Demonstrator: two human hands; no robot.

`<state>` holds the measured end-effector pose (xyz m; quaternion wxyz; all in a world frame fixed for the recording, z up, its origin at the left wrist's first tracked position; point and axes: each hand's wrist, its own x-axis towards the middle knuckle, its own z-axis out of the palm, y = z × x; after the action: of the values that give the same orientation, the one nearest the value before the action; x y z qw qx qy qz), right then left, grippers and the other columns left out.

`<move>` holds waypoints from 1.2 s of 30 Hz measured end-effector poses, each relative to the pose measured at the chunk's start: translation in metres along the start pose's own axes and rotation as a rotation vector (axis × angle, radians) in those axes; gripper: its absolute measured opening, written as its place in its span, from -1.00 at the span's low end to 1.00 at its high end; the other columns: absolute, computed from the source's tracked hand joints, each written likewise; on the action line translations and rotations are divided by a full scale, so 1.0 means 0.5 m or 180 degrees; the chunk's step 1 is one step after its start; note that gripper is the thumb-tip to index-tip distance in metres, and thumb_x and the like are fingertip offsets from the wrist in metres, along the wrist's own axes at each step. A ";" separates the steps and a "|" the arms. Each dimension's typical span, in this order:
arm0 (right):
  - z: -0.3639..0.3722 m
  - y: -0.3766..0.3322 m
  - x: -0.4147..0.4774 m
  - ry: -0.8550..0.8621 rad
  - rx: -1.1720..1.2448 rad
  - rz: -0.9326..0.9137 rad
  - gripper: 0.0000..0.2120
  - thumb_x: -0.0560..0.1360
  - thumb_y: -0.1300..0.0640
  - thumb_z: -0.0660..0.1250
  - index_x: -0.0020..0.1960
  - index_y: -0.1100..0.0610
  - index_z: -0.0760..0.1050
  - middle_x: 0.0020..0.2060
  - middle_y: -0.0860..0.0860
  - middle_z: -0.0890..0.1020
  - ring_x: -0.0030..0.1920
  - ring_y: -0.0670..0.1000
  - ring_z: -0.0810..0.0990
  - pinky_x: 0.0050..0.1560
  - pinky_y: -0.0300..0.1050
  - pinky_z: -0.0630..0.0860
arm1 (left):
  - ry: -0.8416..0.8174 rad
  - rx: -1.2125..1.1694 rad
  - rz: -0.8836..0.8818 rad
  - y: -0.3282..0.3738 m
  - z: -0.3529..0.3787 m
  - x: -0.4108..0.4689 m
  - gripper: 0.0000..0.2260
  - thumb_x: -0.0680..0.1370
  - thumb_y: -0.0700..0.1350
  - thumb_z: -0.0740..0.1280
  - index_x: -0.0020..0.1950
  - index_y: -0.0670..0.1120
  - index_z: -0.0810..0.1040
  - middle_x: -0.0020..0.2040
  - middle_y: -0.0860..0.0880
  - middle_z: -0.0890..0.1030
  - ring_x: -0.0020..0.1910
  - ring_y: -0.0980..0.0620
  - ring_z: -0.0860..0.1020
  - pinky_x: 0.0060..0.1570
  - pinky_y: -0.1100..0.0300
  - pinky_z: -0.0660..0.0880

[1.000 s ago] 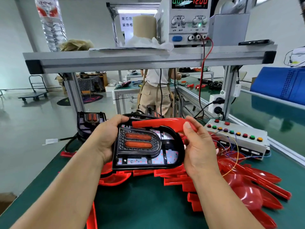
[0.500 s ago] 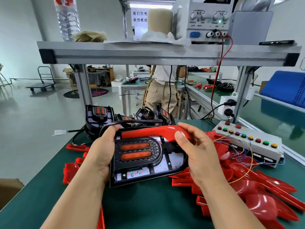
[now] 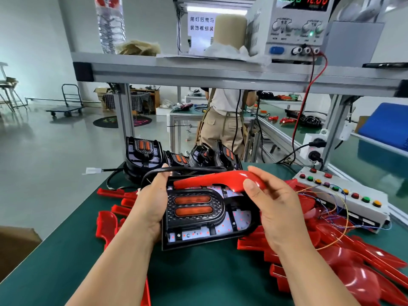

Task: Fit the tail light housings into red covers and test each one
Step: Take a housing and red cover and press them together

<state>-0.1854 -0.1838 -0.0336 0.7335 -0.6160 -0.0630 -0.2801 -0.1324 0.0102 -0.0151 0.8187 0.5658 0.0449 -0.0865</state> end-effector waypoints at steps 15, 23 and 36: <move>-0.019 -0.015 0.013 -0.0092 0.1407 0.0561 -0.77 0.32 0.34 0.34 -0.06 0.17 0.62 -0.25 0.09 0.69 -0.27 0.00 0.66 -0.16 -0.18 0.62 | 0.0116 0.0048 0.0627 0.002 0.011 -0.017 -0.59 0.59 0.23 0.22 -0.28 0.10 0.72 -0.28 -0.07 0.71 -0.35 -0.05 0.69 -0.50 0.13 0.56; -0.008 -0.004 0.007 -0.0144 0.0746 0.0475 -0.76 0.25 0.23 0.45 -0.09 0.08 0.66 -0.19 0.05 0.70 -0.22 -0.04 0.65 -0.15 -0.25 0.59 | 0.0020 -0.0008 0.0500 -0.004 0.013 -0.013 -0.60 0.56 0.28 0.22 -0.21 0.10 0.72 -0.19 -0.16 0.72 -0.25 -0.17 0.70 -0.36 -0.06 0.63; -0.013 0.006 0.007 -0.0255 -0.1812 -0.0124 -0.69 0.35 -0.19 0.31 0.08 -0.24 0.57 -0.10 -0.03 0.49 -0.09 -0.25 0.48 0.06 -0.50 0.30 | -0.0748 -0.0019 0.0366 -0.012 0.007 -0.013 -0.52 0.19 0.14 0.54 -0.06 -0.17 0.71 -0.07 -0.33 0.68 -0.16 -0.32 0.68 -0.29 -0.15 0.61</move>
<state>-0.1828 -0.1906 -0.0363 0.5225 -0.8064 -0.0227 -0.2761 -0.1400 0.0055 -0.0180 0.8236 0.5510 -0.0836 -0.1049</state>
